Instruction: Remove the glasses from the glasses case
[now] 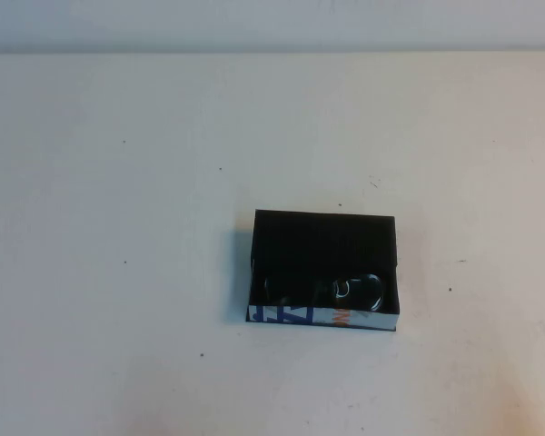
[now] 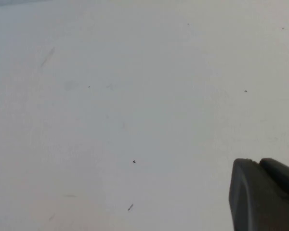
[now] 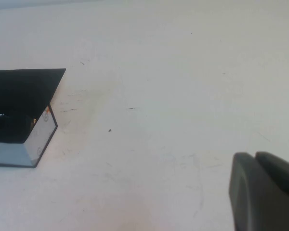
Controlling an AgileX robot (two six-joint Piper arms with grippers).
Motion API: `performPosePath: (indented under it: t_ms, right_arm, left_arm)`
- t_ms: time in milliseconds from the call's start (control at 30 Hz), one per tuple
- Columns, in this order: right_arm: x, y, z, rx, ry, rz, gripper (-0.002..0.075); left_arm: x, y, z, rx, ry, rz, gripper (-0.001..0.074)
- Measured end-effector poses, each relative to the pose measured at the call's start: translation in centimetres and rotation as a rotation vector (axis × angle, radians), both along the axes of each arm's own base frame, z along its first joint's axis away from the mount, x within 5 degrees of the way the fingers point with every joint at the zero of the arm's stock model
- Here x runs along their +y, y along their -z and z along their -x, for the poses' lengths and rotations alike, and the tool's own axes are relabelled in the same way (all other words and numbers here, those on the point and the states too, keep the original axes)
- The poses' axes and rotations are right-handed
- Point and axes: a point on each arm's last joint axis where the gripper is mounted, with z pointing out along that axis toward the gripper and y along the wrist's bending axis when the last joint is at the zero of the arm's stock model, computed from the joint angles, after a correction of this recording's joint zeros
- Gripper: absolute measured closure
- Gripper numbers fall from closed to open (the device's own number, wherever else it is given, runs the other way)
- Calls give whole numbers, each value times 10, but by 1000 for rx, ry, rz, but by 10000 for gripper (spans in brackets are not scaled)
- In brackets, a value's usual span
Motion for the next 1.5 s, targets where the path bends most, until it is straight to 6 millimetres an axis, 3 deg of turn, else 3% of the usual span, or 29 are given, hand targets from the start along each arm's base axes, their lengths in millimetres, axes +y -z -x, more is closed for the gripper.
performPosePath:
  t_ms: [933,1067,1333,1500]
  right_arm:
    - [1,0,0,4,-3,-48,744]
    - [5,-1,0,13,-13,-199,744]
    - [11,-17,-1,-40,3,-814,744]
    - [6,-22,-2,-109,48,-885,744]
  left_arm:
    - [0,0,0,0,0,0,740]
    - [0,0,0,0,0,0,740]
    - [0,0,0,0,0,0,740]
    - [0,0,0,0,0,0,740]
